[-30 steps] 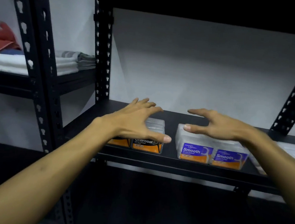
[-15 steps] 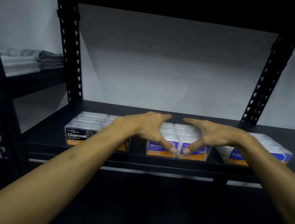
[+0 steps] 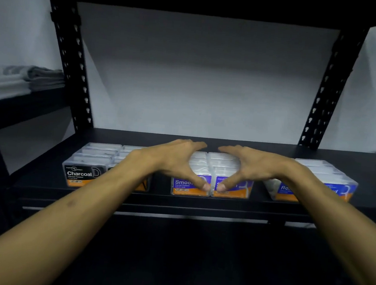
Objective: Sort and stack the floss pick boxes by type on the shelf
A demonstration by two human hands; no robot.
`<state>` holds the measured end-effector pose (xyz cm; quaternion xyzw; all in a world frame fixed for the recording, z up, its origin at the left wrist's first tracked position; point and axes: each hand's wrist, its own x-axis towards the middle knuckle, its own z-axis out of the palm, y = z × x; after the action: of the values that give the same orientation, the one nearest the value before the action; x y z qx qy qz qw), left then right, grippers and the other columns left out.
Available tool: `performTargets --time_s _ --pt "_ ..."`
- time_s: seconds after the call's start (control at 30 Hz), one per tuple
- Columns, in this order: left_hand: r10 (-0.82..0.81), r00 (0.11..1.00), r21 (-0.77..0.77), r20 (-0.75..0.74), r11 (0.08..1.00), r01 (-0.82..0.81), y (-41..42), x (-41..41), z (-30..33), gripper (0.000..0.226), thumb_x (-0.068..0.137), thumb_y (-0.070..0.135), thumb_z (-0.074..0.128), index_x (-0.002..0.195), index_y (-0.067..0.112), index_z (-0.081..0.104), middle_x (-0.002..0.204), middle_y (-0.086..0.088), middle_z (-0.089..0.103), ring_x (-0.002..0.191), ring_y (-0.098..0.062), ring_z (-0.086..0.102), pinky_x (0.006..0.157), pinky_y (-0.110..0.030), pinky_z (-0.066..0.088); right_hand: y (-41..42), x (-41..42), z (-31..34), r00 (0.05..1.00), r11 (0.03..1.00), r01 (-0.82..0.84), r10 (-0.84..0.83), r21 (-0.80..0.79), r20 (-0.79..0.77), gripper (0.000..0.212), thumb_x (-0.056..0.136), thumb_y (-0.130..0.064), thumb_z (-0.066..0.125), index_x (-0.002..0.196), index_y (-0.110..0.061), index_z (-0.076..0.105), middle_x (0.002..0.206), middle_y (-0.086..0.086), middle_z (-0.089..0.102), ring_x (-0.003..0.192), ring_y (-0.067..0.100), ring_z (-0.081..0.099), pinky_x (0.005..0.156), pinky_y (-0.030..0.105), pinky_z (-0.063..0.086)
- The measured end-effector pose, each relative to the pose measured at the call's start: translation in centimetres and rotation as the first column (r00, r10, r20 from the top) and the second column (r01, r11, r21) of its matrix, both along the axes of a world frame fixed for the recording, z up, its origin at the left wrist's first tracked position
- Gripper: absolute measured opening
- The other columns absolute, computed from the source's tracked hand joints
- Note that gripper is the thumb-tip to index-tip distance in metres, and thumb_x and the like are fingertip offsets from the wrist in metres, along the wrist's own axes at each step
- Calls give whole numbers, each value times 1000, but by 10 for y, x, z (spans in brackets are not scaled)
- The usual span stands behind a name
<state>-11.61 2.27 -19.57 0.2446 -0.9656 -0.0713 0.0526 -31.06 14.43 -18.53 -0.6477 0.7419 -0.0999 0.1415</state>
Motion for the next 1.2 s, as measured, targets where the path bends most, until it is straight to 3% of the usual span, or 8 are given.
performTargets --time_s 0.1,0.3,0.43,0.53,0.63,0.9,1.07,1.2 --pt "-10 999 34 -48 999 12 13 -14 11 118 61 81 69 155 28 22 158 -1 36 137 -22 43 110 -43 41 22 -21 13 997 989 33 -22 -144 75 109 64 -64 79 154 -33 27 161 -11 27 144 12 31 112 29 29" --pt "-130 986 34 -104 990 135 58 -95 24 115 64 83 65 155 27 24 160 0 32 144 -22 34 113 -46 36 89 -105 26 973 949 229 -215 -215 87 94 65 -72 73 146 -35 43 150 -11 46 139 12 42 117 41 33" --pt "-164 985 65 -53 984 168 81 -150 11 117 61 83 67 155 26 26 158 0 36 142 -23 37 113 -47 37 113 -147 4 955 912 297 -288 -283 72 74 83 -63 62 144 -22 50 149 -2 50 133 12 48 107 27 36" --pt "-161 987 61 -14 985 161 87 -171 3 107 60 81 68 147 25 38 145 0 51 128 -21 51 105 -42 45 113 -161 -16 951 892 305 -304 -334 56 61 95 -58 47 142 -20 52 148 -1 50 134 14 47 106 25 33" --pt "-176 984 52 15 983 175 88 -182 -4 88 66 70 75 136 24 47 124 2 62 108 -19 59 94 -38 52 109 -164 -34 959 908 265 -282 -323 -5 56 100 -54 38 142 -19 52 148 1 51 132 17 49 110 35 37" --pt "-188 982 52 24 981 187 89 -188 -3 86 73 57 78 141 20 41 124 1 57 107 -16 58 89 -30 52 104 -171 -43 959 890 253 -283 -379 -25 52 101 -47 42 142 -17 51 144 5 53 130 21 49 105 42 44" --pt "-167 986 45 11 985 167 94 -184 -4 92 72 59 79 144 21 37 130 -2 55 116 -20 55 96 -36 50 104 -169 -45 951 882 259 -303 -393 -53 49 102 -45 39 141 -18 50 144 3 53 131 19 46 106 45 42" --pt "-136 988 -110 -73 986 128 98 -171 -6 121 61 74 75 154 23 17 152 -7 38 137 -28 37 111 -45 38 109 -160 -33 923 903 273 -343 -331 -176 50 102 -49 35 144 -23 46 150 0 48 136 19 42 108 49 38"
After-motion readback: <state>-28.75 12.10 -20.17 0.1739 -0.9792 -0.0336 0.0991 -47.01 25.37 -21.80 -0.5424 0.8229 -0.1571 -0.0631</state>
